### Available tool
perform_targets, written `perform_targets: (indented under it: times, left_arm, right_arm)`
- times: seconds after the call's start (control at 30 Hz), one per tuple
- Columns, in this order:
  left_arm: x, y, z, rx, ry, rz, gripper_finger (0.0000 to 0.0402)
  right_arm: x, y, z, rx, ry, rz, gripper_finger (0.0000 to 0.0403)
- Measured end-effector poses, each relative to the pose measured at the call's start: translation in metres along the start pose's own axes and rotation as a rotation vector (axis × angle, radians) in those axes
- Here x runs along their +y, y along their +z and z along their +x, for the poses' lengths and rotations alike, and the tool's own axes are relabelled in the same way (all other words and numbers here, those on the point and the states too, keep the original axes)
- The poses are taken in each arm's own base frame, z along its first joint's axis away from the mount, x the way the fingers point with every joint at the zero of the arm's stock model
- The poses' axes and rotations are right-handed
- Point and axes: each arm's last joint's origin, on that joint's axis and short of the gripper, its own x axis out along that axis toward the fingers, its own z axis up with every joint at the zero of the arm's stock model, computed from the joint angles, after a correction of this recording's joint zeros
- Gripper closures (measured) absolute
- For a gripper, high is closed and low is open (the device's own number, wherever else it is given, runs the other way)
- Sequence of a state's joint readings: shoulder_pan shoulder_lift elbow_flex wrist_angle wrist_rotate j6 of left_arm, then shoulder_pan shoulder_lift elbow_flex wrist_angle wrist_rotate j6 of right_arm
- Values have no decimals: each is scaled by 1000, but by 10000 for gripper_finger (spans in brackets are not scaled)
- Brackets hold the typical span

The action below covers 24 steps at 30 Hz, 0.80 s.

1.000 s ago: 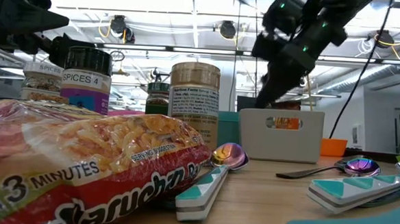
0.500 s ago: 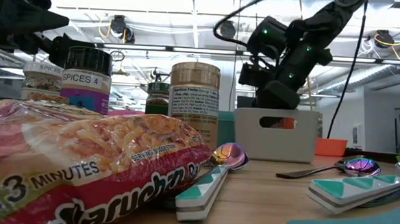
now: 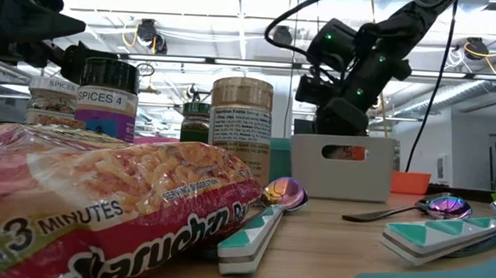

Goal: Pick & Place Food Item
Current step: Put the orange spice bottle into the gray bin

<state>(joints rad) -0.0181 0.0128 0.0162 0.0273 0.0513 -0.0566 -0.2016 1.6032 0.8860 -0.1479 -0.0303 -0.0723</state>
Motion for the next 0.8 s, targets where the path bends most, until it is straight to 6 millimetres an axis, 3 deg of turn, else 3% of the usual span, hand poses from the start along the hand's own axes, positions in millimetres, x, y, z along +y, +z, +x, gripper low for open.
perform_targets:
  times: [0.3, 0.4, 0.5, 0.8]
  left_arm:
    - [0, 0, 0, 1, 0, 0, 5]
    - [0, 0, 0, 1, 0, 0, 5]
    - [0, 0, 0, 1, 0, 0, 5]
    - [0, 0, 0, 0, 0, 0, 5]
  right_arm:
    - [1, 7, -22, -72, 26, 1, 384]
    - [3, 8, -28, -81, 78, -26, 391]
    - [5, 5, -28, -58, 124, -25, 356]
    - [9, -8, -23, 100, 82, -10, 191]
